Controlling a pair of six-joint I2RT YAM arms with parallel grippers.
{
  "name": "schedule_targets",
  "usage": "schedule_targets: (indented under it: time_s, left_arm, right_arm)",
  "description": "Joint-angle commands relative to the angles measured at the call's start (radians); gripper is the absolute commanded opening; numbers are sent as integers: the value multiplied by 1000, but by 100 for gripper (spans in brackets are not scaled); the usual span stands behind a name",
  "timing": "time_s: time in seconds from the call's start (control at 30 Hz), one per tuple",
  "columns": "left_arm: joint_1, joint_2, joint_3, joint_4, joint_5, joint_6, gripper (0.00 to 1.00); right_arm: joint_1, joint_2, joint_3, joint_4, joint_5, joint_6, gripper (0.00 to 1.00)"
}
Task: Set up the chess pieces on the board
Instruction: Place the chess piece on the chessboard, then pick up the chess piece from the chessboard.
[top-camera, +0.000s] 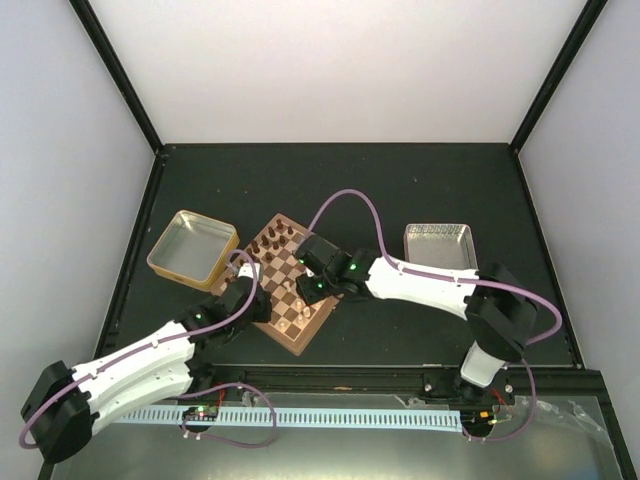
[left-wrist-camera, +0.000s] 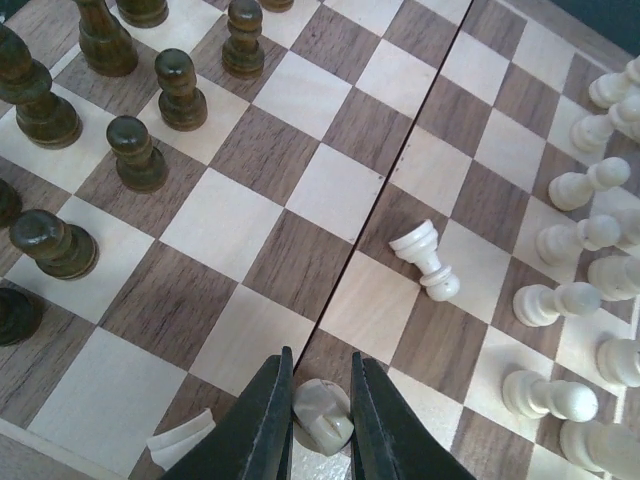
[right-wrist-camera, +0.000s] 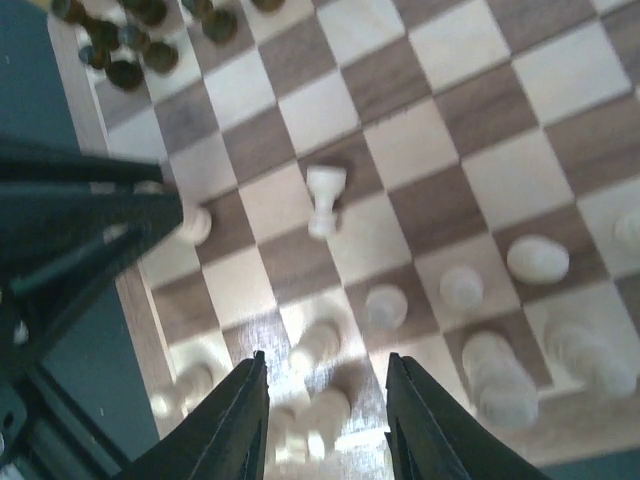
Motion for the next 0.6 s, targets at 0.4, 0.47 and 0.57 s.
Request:
schedule_targets:
  time_s: [0.4,0.47,0.57]
  left_arm:
    - [-14,-6,12,23,-7,33,36]
    - [-14,-21,27,5,3,32,39]
    - [-14,-41,59,-32,19,34,43]
  right_arm:
    - [81,-82,-73,-100,-39,69,28]
    - [81,-68,-68,-96,-35,74,25]
    - [80,-44,-54,-92,-33,81,23]
